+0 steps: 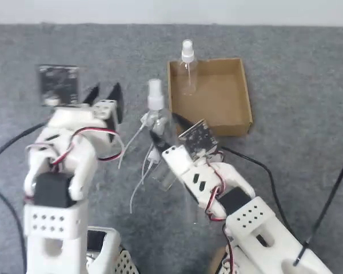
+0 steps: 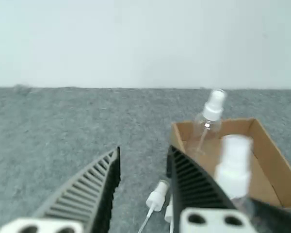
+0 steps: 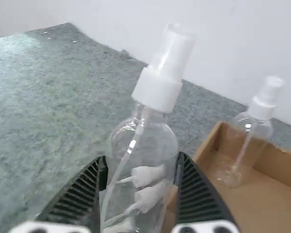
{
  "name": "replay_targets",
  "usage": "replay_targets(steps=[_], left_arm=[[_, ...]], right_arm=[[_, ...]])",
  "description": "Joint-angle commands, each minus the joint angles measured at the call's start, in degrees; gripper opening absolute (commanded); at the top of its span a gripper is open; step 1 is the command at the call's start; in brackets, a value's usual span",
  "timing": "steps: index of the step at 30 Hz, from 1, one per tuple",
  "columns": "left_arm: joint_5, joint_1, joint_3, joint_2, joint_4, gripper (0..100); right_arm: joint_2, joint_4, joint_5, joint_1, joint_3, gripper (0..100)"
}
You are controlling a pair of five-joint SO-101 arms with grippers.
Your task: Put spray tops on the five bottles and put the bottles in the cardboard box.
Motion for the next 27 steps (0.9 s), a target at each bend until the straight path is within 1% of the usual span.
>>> replay_targets(steps=[1, 4, 7, 10, 12, 13, 15, 17, 21, 25, 27], left_arm=[[0.9, 0.6, 5.4, -5.4, 1.1, 20], [-2.3, 4.9, 14.1, -9.8, -1.8, 20], [-4.7, 10.5, 22.1, -14.4, -5.2, 20], [-4.7, 13.5, 27.2, -19.1, -6.7, 25], [-4.7, 13.8, 29.1, -21.5, -6.9, 30], [-4.7, 13.7, 29.8, -22.3, -7.0, 32], [-4.7, 13.6, 30.8, -23.1, -8.4, 32], [-4.8, 13.5, 32.2, -22.5, -11.1, 32], [-7.3, 13.5, 34.1, -18.5, -15.9, 32], [-7.4, 13.3, 33.9, -12.7, -19.3, 32], [-7.5, 12.0, 33.9, -10.6, -20.7, 32]], right_arm=[[-1.7, -0.4, -0.8, 6.9, -8.2, 0.6], [3.3, 3.3, -0.9, 8.8, -16.1, 0.6], [11.6, 7.4, -1.0, 8.8, -24.8, 0.6], [19.3, 9.3, -1.0, 8.7, -32.1, 0.6], [23.3, 11.5, -1.4, 8.6, -36.1, 0.6], [24.7, 12.9, -2.8, 8.5, -37.9, 0.6], [26.4, 16.4, -5.4, 7.3, -40.7, 0.6], [26.5, 20.3, -5.8, 5.5, -42.3, 0.6], [23.1, 27.6, -5.8, 3.6, -43.0, 0.6], [17.8, 32.7, -5.8, 4.0, -42.9, 0.6], [15.4, 34.5, -5.8, 3.9, -42.7, 0.6]])
